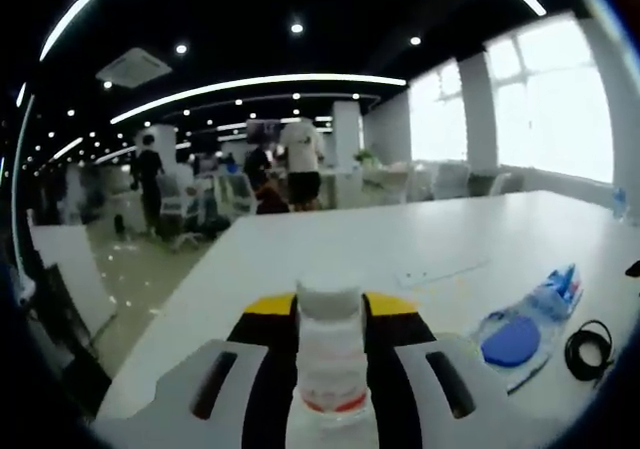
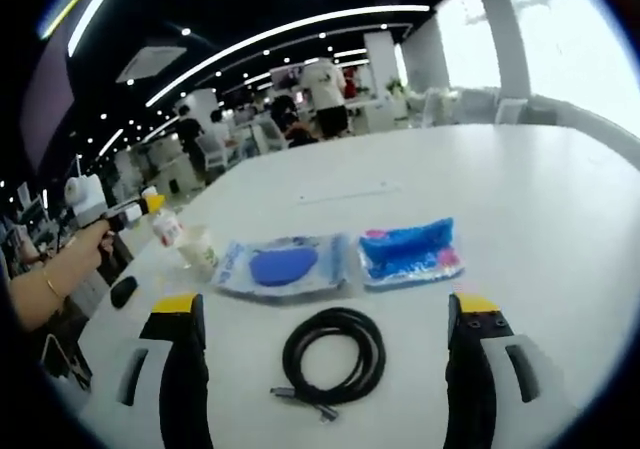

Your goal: Arrange the tabletop items into an orderly group along one side of the table until the central work area is clear of visible clutter.

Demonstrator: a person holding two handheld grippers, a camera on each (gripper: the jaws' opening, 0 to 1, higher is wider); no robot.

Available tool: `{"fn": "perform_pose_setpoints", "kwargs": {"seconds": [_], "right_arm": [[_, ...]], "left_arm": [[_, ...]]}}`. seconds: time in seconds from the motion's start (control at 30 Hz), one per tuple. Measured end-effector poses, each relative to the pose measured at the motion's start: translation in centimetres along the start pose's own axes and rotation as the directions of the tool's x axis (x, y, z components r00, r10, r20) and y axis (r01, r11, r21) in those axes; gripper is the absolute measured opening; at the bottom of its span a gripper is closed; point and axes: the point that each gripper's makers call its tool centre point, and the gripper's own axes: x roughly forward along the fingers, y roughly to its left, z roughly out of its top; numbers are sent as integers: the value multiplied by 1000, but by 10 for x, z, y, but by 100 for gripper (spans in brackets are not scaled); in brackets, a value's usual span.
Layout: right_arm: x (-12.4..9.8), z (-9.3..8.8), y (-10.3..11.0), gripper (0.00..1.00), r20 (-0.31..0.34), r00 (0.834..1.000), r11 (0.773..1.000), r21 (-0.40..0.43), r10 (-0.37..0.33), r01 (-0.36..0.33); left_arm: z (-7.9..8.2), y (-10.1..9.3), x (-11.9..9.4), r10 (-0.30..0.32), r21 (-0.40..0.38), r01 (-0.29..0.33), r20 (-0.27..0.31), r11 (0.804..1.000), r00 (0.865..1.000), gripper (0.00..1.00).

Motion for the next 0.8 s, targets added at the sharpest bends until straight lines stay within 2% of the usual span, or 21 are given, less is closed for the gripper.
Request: {"fn": "perform_pose_setpoints", "kwargs": {"seconds": [0.17,0.33,0.8], "right_arm": [[0,0,1,99,-1,1000,1000,-2,4,-4],[0,-1,1,99,-6,1000,1000,6,5,-5],[0,-2,4,99,-10,1000,1000,12,14,-14]], "left_arm": [[1,-2,0,-6,-8,5,-17,1000,1000,21],[1,2,-2,-3,-54,2,-28,999,1000,21],[9,2,-15,1,-59,-3,-30,998,1000,21]]}}
